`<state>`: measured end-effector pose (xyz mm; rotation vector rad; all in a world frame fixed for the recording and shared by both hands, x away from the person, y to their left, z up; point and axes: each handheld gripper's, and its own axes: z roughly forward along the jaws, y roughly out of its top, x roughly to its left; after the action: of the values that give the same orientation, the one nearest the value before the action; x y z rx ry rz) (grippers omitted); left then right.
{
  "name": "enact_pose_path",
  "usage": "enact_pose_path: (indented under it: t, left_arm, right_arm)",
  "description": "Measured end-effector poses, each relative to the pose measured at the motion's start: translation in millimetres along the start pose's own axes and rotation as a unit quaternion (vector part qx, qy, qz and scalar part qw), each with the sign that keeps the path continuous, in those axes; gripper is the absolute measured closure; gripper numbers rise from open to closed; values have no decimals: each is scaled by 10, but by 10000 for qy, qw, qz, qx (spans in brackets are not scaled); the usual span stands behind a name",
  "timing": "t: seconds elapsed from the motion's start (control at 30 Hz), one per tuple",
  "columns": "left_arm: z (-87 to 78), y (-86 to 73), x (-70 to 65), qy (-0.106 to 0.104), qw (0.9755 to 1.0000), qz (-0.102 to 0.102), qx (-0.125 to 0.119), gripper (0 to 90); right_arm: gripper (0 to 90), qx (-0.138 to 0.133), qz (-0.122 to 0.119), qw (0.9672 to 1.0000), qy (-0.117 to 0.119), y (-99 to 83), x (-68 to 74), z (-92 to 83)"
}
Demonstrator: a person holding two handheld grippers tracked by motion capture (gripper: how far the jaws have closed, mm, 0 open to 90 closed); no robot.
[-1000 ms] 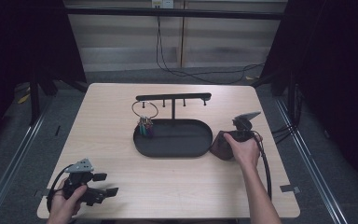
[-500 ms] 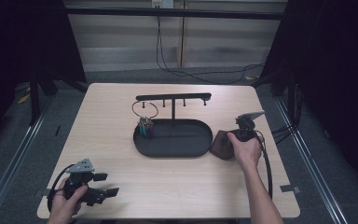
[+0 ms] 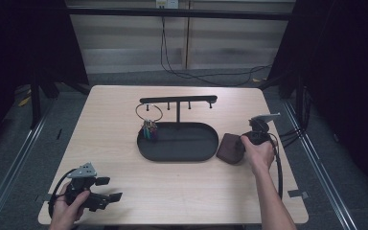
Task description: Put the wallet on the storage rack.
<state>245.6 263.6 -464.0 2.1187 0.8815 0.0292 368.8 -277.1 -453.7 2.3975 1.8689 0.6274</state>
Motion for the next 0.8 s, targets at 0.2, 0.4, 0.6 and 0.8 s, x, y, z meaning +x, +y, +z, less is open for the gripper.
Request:
enact_pose_path:
  t: [0.2,0.4,0.6,0.8]
  left_arm:
    - [4,-2,-2,10,10000,58,23,175]
    - [5,-4,-7,-15,10000,69,17,177]
    - [6,-5,-4,2,10000,67,15,178]
    - [10,-5,-11,-33,10000,74,22,178]
  right_arm:
    - [721,-124,29,9999,13,20,-4,-103]
    - [795,-169,-198,9996,-124,68,75,-226]
    - [815,-45,-317,9993,-216,116,172,-314]
    - [838,27,-507,9977,-448,160,225,-432]
